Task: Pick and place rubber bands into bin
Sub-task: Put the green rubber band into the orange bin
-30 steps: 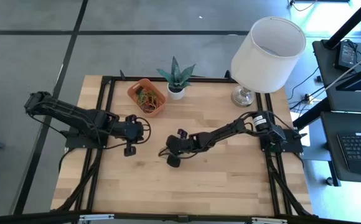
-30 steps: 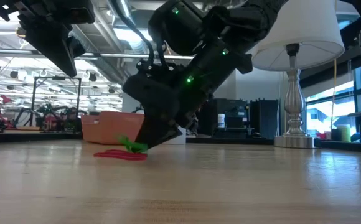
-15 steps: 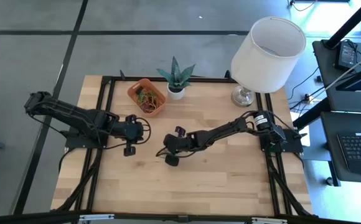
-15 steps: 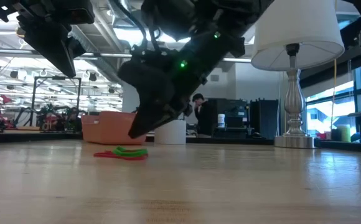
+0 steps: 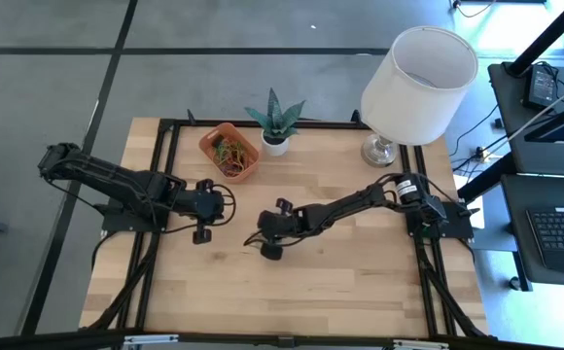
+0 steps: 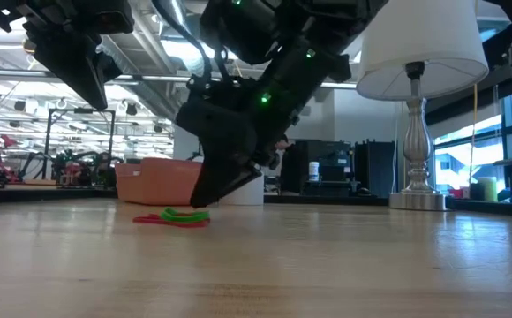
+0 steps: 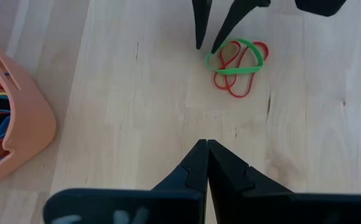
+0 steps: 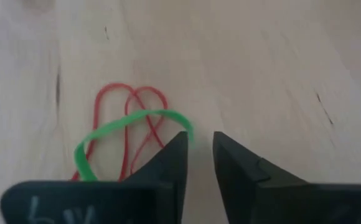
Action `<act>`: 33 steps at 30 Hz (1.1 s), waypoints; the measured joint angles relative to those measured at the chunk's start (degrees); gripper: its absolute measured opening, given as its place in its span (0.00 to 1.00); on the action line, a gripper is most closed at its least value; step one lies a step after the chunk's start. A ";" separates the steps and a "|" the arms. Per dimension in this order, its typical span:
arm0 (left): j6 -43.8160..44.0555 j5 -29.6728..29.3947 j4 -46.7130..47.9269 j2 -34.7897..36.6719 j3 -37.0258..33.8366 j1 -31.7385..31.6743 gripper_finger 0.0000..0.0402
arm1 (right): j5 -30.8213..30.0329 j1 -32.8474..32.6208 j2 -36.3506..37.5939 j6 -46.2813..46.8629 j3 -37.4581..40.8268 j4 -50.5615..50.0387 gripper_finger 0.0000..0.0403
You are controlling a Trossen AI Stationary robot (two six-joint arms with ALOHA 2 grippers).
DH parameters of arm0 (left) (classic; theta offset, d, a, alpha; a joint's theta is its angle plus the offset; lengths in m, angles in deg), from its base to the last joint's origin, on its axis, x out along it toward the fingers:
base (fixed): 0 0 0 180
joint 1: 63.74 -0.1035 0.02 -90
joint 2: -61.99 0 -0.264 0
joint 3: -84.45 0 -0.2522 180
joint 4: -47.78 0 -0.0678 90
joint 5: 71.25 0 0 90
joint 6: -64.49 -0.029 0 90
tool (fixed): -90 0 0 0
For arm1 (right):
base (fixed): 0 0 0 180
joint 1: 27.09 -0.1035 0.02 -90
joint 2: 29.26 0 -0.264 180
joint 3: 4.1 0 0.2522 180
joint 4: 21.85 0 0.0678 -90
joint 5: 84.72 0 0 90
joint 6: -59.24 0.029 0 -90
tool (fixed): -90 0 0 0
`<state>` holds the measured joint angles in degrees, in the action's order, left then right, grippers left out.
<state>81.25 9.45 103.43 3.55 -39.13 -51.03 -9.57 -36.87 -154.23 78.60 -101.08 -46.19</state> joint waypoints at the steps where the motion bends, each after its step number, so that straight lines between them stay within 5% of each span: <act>1: 0.00 -0.02 0.00 0.00 0.00 0.00 0.01 | 0.00 0.00 -0.19 0.05 0.00 0.66 0.20; 19: 0.02 -0.02 -0.18 0.00 0.02 0.00 0.01 | 0.30 -0.89 -4.09 2.87 0.74 3.78 0.22; 25: 0.02 -0.02 0.11 0.00 0.02 0.00 0.01 | -0.27 -1.97 -4.06 1.15 0.57 3.69 0.03; 33: 5.84 -1.73 5.95 1.95 0.02 -1.73 0.00 | -0.28 -0.70 0.75 -2.00 -1.40 1.00 0.01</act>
<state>87.09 7.72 109.38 5.50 -39.11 -52.76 -9.85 -37.57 -153.48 76.60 -102.48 -45.19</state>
